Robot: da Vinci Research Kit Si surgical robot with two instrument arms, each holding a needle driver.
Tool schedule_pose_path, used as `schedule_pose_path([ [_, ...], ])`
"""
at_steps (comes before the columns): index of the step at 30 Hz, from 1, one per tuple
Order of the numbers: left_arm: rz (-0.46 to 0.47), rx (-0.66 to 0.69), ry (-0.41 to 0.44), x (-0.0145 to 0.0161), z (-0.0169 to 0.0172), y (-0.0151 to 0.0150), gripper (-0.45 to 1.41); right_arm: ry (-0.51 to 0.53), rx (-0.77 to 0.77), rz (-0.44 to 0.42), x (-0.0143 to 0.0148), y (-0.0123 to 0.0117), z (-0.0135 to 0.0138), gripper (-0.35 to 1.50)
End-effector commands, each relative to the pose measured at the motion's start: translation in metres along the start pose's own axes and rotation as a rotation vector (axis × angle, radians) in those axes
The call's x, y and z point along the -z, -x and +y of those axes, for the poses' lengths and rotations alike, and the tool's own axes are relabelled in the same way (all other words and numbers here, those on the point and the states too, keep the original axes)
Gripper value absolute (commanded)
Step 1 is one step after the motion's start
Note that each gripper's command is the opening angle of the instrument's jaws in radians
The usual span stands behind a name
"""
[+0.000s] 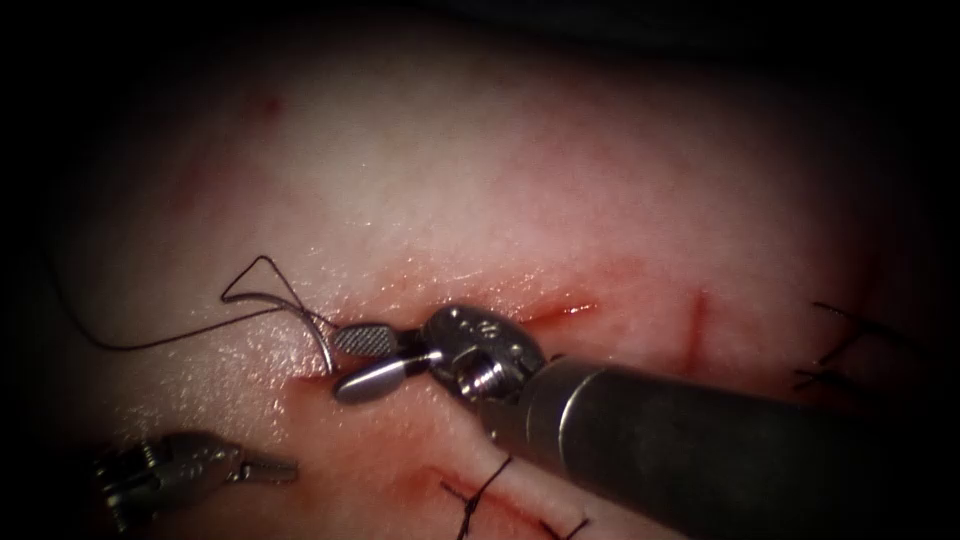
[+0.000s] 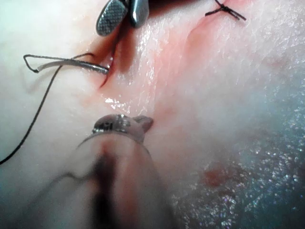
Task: Wound Closure
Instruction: Using the right needle driver, throw the needle through the skin below the wound.
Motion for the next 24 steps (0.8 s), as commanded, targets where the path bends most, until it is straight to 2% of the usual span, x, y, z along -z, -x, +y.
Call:
schedule_pose_path([
  [1, 0.001, -0.001, 0.000, -0.0009, -0.0002, -0.0002, -0.45, -0.022, 0.026, -0.011, -0.0021, 0.0005, -0.0006, 1.24],
  [4, 0.000, 0.000, -0.002, -0.0008, -0.0001, -0.0001, -0.45, -0.032, 0.080, -0.022, -0.0034, 0.0006, -0.0006, 1.23],
  [6, 0.000, 0.001, -0.003, -0.0006, 0.0001, 0.0000, -0.45, -0.009, 0.146, -0.040, -0.0043, 0.0006, 0.0005, 1.26],
  [13, 0.000, -0.002, -0.003, -0.0006, 0.0001, 0.0003, -0.45, 0.009, 0.196, -0.048, -0.0053, 0.0000, 0.0031, 1.28],
  [18, 0.003, -0.004, -0.001, -0.0007, 0.0003, 0.0007, -0.45, 0.030, 0.237, -0.079, -0.0066, 0.0004, 0.0047, 1.29],
  [24, 0.007, -0.001, 0.004, -0.0008, 0.0004, 0.0012, -0.43, 0.042, 0.248, -0.075, -0.0078, 0.0001, 0.0055, 1.31],
])
